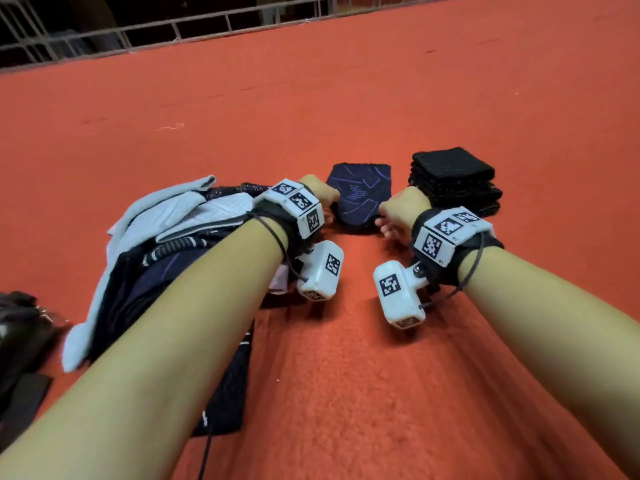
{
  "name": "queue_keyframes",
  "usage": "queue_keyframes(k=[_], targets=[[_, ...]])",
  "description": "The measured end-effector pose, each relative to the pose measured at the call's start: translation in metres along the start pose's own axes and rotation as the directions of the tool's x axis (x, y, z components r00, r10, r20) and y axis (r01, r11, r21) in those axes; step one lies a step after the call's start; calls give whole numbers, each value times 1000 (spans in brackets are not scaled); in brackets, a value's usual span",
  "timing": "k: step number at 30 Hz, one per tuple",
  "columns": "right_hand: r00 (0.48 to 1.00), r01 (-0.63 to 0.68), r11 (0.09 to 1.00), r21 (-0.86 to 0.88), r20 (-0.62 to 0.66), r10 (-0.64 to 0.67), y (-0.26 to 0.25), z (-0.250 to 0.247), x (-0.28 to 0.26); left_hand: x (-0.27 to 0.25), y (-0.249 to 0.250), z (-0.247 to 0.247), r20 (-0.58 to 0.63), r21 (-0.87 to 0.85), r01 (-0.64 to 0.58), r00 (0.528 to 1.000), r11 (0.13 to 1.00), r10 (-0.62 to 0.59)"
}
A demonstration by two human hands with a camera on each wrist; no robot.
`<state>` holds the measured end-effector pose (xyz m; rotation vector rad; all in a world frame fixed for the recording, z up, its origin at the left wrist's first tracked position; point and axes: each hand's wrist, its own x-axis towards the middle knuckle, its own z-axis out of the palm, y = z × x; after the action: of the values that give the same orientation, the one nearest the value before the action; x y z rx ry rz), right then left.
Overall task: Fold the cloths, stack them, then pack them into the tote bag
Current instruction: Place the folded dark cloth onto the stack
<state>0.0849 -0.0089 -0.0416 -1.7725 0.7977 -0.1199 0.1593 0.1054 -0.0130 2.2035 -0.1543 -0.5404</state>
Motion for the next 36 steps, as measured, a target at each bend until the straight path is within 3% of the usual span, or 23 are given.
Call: queue_keyframes(k=[3, 5, 9, 17, 20, 24, 28, 32, 36], targets=[[998, -28, 990, 136, 56, 21, 11, -7, -39, -43, -9, 5, -6, -125, -10, 1000, 992, 9], [996, -43, 992, 117, 86, 32, 20, -13, -65, -71, -21, 5, 1, -199, -17, 1000, 980, 17], [986, -84, 996, -39, 145, 88, 43, -19, -113, -119, -50, 0, 58, -319, 20, 998, 948, -2], [961, -5, 943, -333, 261, 97, 68, -29, -163, -166, -101, -11, 88, -245, 80, 994, 966, -60], [984, 143, 847, -512, 168, -64, 61, -28, -152, -172, -115, -9, 74, -271, 123, 991, 955, -107], [955, 266, 718, -643, 74, -286, 48, -20, -123, -174, -125, 0, 92, -284, 145, 988, 948, -123], [947, 272, 648, -711, 78, -311, 37, -9, -85, -171, -129, 1, 134, -338, 168, 983, 926, -129], [958, 284, 663, -693, 169, -233, 24, -4, -53, -161, -130, 1, 102, -343, 173, 984, 923, -146], [954, 300, 633, -714, 224, -200, 17, -6, -28, -156, -133, 0, 153, -374, 206, 975, 904, -158]])
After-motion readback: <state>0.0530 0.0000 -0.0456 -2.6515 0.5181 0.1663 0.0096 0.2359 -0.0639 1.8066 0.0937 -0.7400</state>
